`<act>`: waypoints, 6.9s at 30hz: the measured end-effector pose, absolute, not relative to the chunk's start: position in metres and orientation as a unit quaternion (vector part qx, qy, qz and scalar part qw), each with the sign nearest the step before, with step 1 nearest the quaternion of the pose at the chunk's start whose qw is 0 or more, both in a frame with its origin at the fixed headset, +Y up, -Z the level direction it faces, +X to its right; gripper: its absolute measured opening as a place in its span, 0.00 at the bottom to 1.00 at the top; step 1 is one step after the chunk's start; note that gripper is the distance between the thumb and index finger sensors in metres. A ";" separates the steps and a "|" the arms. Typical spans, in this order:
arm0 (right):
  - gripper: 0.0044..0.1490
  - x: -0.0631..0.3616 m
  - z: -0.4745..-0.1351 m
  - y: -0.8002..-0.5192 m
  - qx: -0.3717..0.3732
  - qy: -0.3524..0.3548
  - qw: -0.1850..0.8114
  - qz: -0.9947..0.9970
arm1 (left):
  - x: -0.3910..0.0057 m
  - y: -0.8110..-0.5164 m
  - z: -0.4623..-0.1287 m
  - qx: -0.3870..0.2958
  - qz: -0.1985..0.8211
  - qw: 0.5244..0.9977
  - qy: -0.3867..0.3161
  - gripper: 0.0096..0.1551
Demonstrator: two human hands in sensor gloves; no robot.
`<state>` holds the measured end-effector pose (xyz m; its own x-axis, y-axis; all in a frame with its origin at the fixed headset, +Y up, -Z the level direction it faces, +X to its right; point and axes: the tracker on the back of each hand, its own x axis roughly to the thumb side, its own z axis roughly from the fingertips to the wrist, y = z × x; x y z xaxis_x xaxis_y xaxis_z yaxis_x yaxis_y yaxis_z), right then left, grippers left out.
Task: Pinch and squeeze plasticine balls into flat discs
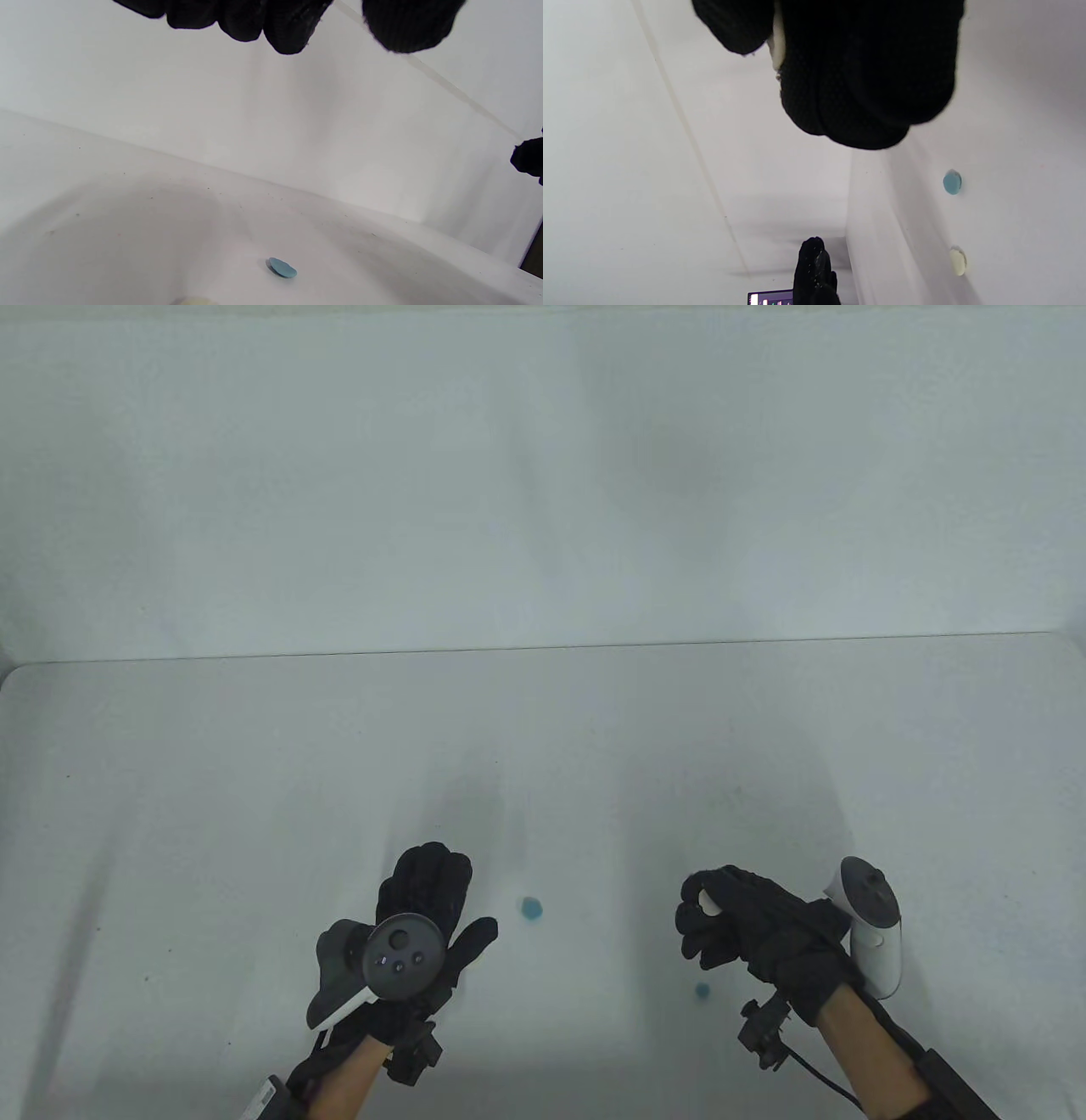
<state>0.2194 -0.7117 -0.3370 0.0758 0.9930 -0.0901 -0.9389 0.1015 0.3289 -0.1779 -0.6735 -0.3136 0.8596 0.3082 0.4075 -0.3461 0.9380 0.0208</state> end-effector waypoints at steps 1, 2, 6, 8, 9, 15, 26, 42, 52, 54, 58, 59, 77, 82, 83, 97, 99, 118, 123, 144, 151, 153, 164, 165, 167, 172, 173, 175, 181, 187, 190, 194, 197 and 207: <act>0.26 0.219 -0.337 -0.711 0.094 0.147 0.729 0.662 | -0.178 -0.674 -0.314 0.048 0.171 0.963 -0.203 0.46; 0.26 0.218 -0.337 -0.710 0.096 0.149 0.727 0.663 | -0.178 -0.674 -0.314 0.047 0.172 0.963 -0.203 0.46; 0.25 0.217 -0.335 -0.706 0.090 0.127 0.717 0.680 | -0.178 -0.674 -0.314 0.048 0.170 0.963 -0.204 0.46; 0.25 0.218 -0.335 -0.705 0.084 0.111 0.709 0.691 | -0.178 -0.674 -0.315 0.047 0.172 0.963 -0.204 0.46; 0.26 0.219 -0.335 -0.706 0.086 0.109 0.703 0.698 | -0.178 -0.674 -0.315 0.045 0.171 0.963 -0.204 0.46; 0.53 0.217 -0.336 -0.716 0.112 0.162 0.735 0.649 | -0.178 -0.675 -0.315 0.044 0.171 0.963 -0.204 0.46; 0.27 0.218 -0.337 -0.707 0.091 0.122 0.696 0.702 | -0.177 -0.675 -0.315 0.042 0.171 0.963 -0.204 0.46; 0.40 0.220 -0.337 -0.711 0.078 0.131 0.696 0.702 | -0.179 -0.674 -0.315 0.047 0.173 0.963 -0.202 0.46; 0.27 0.214 -0.335 -0.701 0.095 0.119 0.667 0.729 | -0.179 -0.673 -0.314 0.050 0.173 0.963 -0.202 0.46; 0.27 0.214 -0.335 -0.699 0.098 0.116 0.664 0.732 | -0.179 -0.672 -0.314 0.053 0.174 0.962 -0.203 0.46; 0.26 0.217 -0.334 -0.703 0.080 0.104 0.672 0.729 | -0.179 -0.672 -0.313 0.052 0.172 0.962 -0.203 0.46; 0.27 0.218 -0.334 -0.705 0.081 0.110 0.683 0.717 | -0.179 -0.672 -0.313 0.053 0.172 0.962 -0.203 0.46; 0.28 0.219 -0.334 -0.703 0.063 0.100 0.676 0.728 | -0.179 -0.671 -0.313 0.054 0.173 0.962 -0.203 0.46; 0.44 0.215 -0.333 -0.709 0.090 0.138 0.703 0.692 | -0.179 -0.670 -0.312 0.055 0.173 0.962 -0.202 0.46; 0.50 0.215 -0.333 -0.711 0.097 0.151 0.710 0.681 | -0.179 -0.670 -0.313 0.056 0.174 0.962 -0.202 0.46; 0.31 0.217 -0.335 -0.705 0.078 0.120 0.677 0.721 | -0.179 -0.672 -0.314 0.049 0.173 0.963 -0.202 0.46; 0.29 0.217 -0.334 -0.703 0.068 0.104 0.668 0.734 | -0.179 -0.672 -0.313 0.048 0.171 0.963 -0.202 0.46; 0.28 0.220 -0.334 -0.706 0.061 0.104 0.650 0.751 | -0.179 -0.671 -0.314 0.053 0.175 0.962 -0.203 0.46; 0.27 0.217 -0.334 -0.703 0.064 0.116 0.636 0.760 | -0.180 -0.669 -0.312 0.058 0.178 0.961 -0.205 0.46; 0.28 0.160 -0.359 -0.684 0.077 0.089 0.431 0.895 | -0.180 -0.665 -0.309 0.074 0.182 0.957 -0.214 0.46; 0.26 0.139 -0.377 -0.698 0.077 0.099 0.369 0.921 | -0.179 -0.664 -0.309 0.076 0.183 0.956 -0.216 0.46; 0.26 0.133 -0.382 -0.704 0.070 0.083 0.353 0.929 | -0.179 -0.664 -0.308 0.075 0.183 0.956 -0.216 0.46; 0.26 0.113 -0.398 -0.733 0.064 0.133 0.300 0.942 | -0.180 -0.663 -0.308 0.078 0.186 0.956 -0.214 0.46; 0.26 0.111 -0.400 -0.736 0.067 0.148 0.292 0.942 | -0.180 -0.663 -0.308 0.078 0.185 0.956 -0.213 0.46; 0.25 0.107 -0.400 -0.740 0.073 0.168 0.265 0.947 | -0.180 -0.663 -0.308 0.078 0.185 0.956 -0.214 0.46; 0.24 0.101 -0.403 -0.745 0.079 0.143 0.207 0.965 | -0.180 -0.663 -0.308 0.077 0.184 0.956 -0.214 0.46; 0.24 0.100 -0.403 -0.745 0.082 0.141 0.197 0.967 | -0.180 -0.662 -0.308 0.078 0.185 0.956 -0.213 0.46; 0.24 0.098 -0.404 -0.745 0.092 0.128 0.165 0.974 | -0.180 -0.662 -0.309 0.077 0.185 0.956 -0.213 0.46; 0.24 0.086 -0.402 -0.745 0.127 0.096 0.058 0.985 | -0.180 -0.662 -0.309 0.074 0.184 0.957 -0.213 0.46; 0.26 0.079 -0.399 -0.748 0.147 0.074 -0.014 0.986 | -0.180 -0.662 -0.309 0.072 0.185 0.956 -0.214 0.46; 0.26 0.080 -0.400 -0.745 0.144 0.088 -0.006 0.986 | -0.180 -0.662 -0.309 0.072 0.184 0.956 -0.215 0.46; 0.30 0.088 -0.397 -0.730 0.148 0.091 0.031 0.984 | -0.180 -0.662 -0.308 0.072 0.185 0.956 -0.215 0.46; 0.32 0.100 -0.388 -0.704 0.165 0.097 0.051 0.980 | -0.180 -0.661 -0.308 0.074 0.187 0.956 -0.215 0.46; 0.34 0.151 -0.347 -0.683 0.208 0.124 0.058 0.969 | -0.180 -0.660 -0.307 0.079 0.185 0.954 -0.220 0.46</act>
